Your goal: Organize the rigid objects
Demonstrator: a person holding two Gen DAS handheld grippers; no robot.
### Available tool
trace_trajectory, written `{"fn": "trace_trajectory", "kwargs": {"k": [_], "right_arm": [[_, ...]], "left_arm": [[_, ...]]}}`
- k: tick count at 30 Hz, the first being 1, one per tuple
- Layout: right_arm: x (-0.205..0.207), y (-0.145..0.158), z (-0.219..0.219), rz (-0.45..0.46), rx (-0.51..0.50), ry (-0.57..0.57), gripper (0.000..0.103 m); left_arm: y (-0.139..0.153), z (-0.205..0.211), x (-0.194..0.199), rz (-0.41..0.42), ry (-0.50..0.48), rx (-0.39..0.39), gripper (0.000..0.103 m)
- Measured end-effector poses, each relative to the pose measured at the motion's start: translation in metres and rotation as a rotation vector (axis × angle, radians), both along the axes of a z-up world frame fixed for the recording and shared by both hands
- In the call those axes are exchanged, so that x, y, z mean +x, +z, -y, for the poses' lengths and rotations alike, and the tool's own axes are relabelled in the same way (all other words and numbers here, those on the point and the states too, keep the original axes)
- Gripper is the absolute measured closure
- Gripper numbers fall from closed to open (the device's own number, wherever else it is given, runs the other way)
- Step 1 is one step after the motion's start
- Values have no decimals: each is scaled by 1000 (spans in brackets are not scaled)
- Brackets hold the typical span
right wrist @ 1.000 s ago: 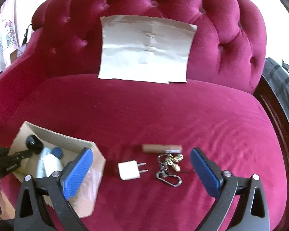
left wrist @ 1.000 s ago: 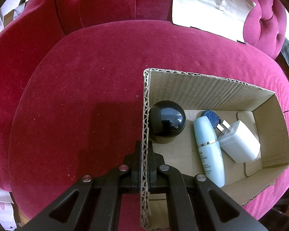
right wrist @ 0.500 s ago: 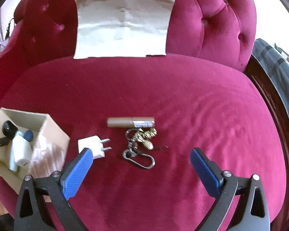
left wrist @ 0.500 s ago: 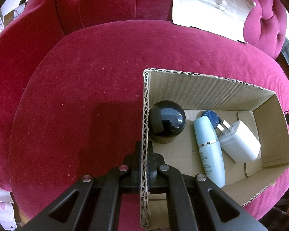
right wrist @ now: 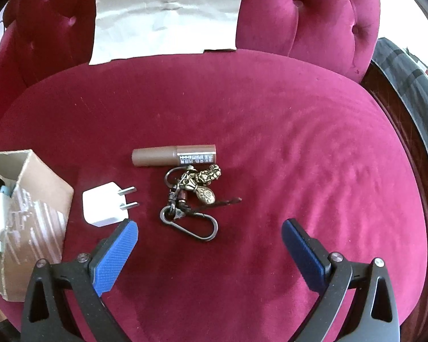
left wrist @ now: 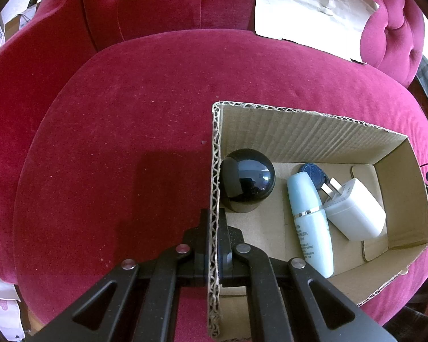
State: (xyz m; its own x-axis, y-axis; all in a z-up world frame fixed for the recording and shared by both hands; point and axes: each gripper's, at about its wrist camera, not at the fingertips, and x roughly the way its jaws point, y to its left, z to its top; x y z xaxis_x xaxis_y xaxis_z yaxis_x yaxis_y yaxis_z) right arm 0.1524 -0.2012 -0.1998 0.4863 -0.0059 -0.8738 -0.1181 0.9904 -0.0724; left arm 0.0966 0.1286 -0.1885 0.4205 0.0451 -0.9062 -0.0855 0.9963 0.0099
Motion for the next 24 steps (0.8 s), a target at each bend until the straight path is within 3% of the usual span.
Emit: {"fn": "trace_trajectory", "kwargs": {"k": [24], "right_arm": [[48, -28, 4, -18, 24, -46, 0]], "left_arm": [[-2, 2, 5, -2, -3, 2, 100]]}}
